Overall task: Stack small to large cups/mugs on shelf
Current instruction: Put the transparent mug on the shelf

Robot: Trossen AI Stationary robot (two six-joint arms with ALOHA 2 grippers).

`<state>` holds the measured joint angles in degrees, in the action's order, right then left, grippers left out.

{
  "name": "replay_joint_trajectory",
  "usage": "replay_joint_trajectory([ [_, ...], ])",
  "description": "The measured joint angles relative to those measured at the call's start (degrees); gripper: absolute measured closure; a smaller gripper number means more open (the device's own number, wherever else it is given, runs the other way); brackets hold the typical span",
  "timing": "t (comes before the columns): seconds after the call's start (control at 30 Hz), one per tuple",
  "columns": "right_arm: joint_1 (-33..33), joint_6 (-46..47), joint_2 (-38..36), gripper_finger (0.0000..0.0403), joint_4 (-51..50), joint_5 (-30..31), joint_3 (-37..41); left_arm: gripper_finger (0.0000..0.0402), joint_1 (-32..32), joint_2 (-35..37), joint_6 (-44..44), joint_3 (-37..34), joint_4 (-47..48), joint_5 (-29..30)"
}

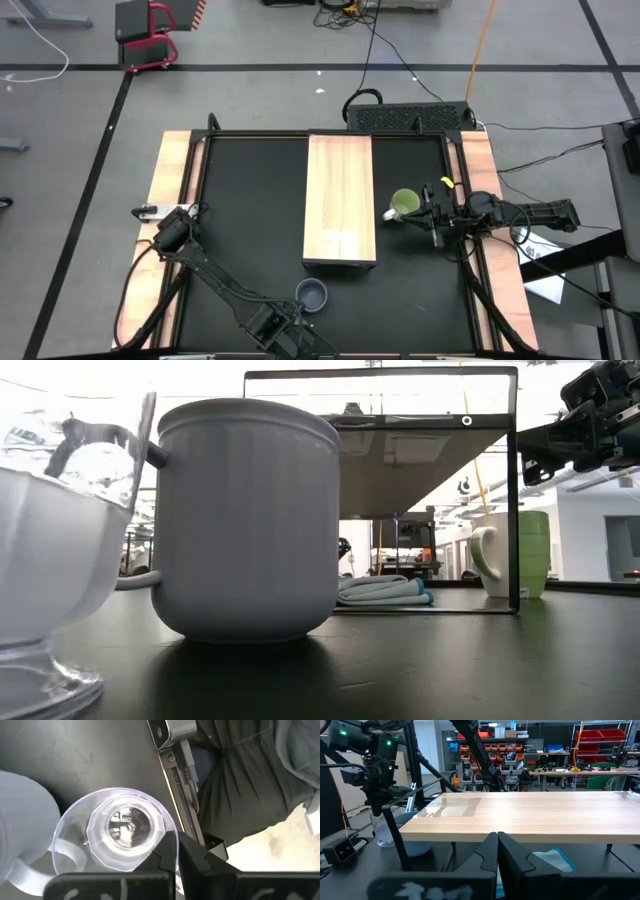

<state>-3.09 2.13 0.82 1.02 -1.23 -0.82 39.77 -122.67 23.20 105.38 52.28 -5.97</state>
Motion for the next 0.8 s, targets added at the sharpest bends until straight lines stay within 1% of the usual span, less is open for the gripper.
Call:
replay_joint_trajectory([
  [0.13, -0.02, 0.00, 0.00, 0.0403, 0.00, -0.01, -0.02, 0.0394, 0.00, 0.00, -1.06, 0.00, 0.23, -1.32],
  [0.33, -0.01, 0.00, 0.00, 0.0403, 0.00, -0.01, 0.00, 0.0396, 0.00, 1.52, -1.13, 0.00, 1.31, -0.85],
  [0.43, -0.02, 0.00, 0.00, 0.0403, 0.00, -0.02, -0.02, 0.0398, 0.12, 3.41, -1.88, -0.02, 1.41, 1.28],
  [0.63, 0.00, 0.00, 0.29, 0.0403, 0.00, 0.00, -0.02, 0.0398, 0.52, 8.01, -2.53, -0.02, 1.46, 7.82],
  [0.8, -0.02, 0.00, 0.81, 0.0403, 0.00, 0.00, -0.02, 0.0399, 0.28, 11.22, -0.56, -0.02, 0.74, 13.11],
])
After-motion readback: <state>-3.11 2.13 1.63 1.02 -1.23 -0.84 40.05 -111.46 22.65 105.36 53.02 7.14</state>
